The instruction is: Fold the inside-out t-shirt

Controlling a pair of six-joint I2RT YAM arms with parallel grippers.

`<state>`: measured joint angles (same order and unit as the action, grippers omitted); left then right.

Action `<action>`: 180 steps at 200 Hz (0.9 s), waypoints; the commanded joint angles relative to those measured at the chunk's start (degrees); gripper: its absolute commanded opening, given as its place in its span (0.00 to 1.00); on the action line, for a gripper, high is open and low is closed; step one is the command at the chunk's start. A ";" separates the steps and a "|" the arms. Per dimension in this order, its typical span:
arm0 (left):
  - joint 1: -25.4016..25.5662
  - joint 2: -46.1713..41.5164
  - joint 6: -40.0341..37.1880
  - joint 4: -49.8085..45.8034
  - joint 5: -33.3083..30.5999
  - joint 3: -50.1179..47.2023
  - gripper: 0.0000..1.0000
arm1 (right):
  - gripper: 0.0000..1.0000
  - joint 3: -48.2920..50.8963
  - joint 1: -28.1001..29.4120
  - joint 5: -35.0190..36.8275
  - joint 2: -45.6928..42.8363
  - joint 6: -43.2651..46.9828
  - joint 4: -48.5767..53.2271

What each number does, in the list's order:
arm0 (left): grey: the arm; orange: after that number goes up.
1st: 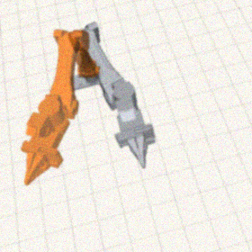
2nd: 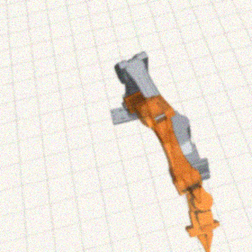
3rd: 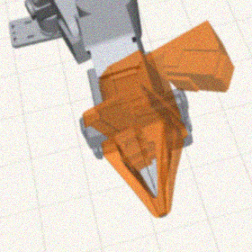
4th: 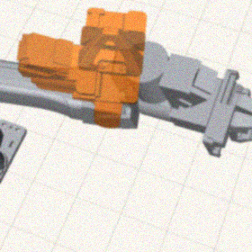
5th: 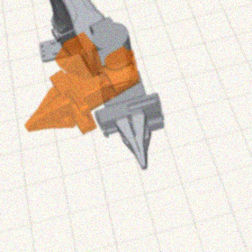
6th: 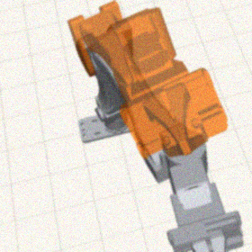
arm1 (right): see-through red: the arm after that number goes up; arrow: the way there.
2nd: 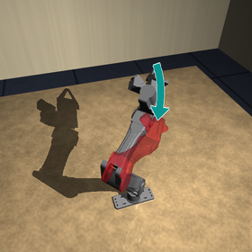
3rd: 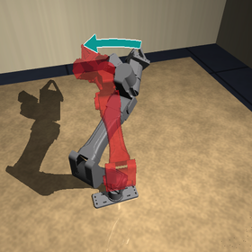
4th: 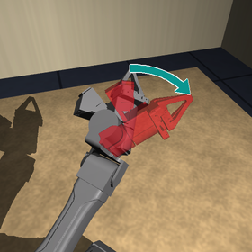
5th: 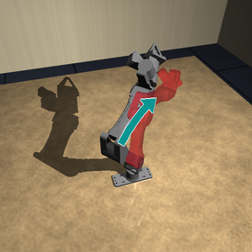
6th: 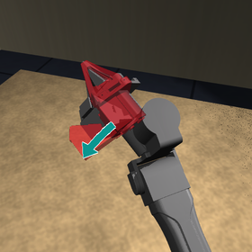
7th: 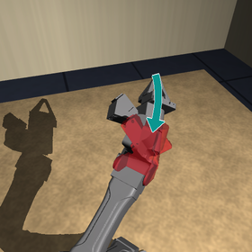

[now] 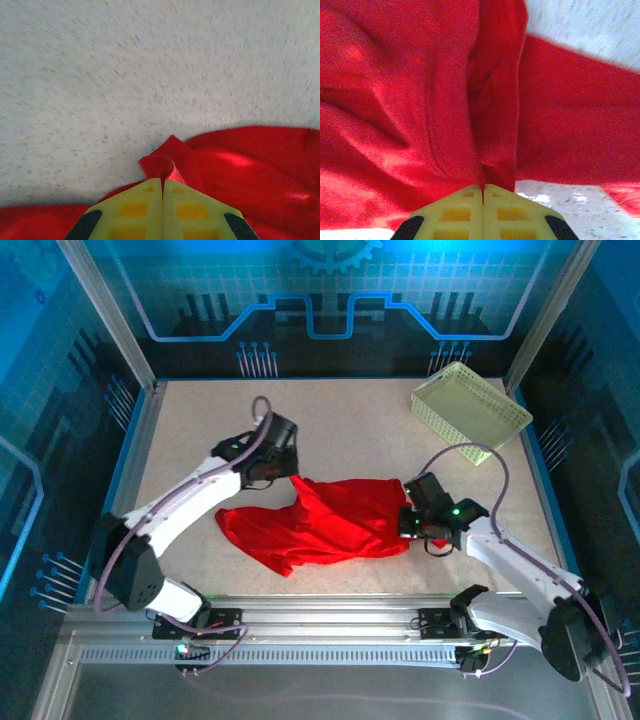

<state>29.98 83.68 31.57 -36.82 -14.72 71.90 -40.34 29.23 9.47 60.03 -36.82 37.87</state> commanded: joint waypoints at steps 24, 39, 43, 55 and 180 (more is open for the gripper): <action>-10.45 -15.65 0.11 -0.38 -0.22 0.47 0.00 | 0.00 -15.06 -1.14 8.26 -9.10 8.41 7.91; -12.35 -20.61 0.16 0.36 -0.17 0.95 0.00 | 0.00 -20.43 -1.96 7.77 -10.65 10.25 8.10; -12.47 -21.78 0.11 0.82 -0.22 0.92 0.00 | 0.00 -21.70 -2.04 7.44 -10.94 10.74 7.86; -12.49 -25.44 -0.12 2.68 -0.13 0.45 0.00 | 0.00 -24.57 -2.08 6.02 -11.76 11.39 6.64; -17.06 -38.36 13.73 0.74 12.05 -48.33 0.00 | 0.00 4.74 15.39 -3.72 5.10 -9.54 1.42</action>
<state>13.45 49.98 37.82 -34.37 -8.95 29.98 -38.81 39.59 5.30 62.06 -37.12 36.75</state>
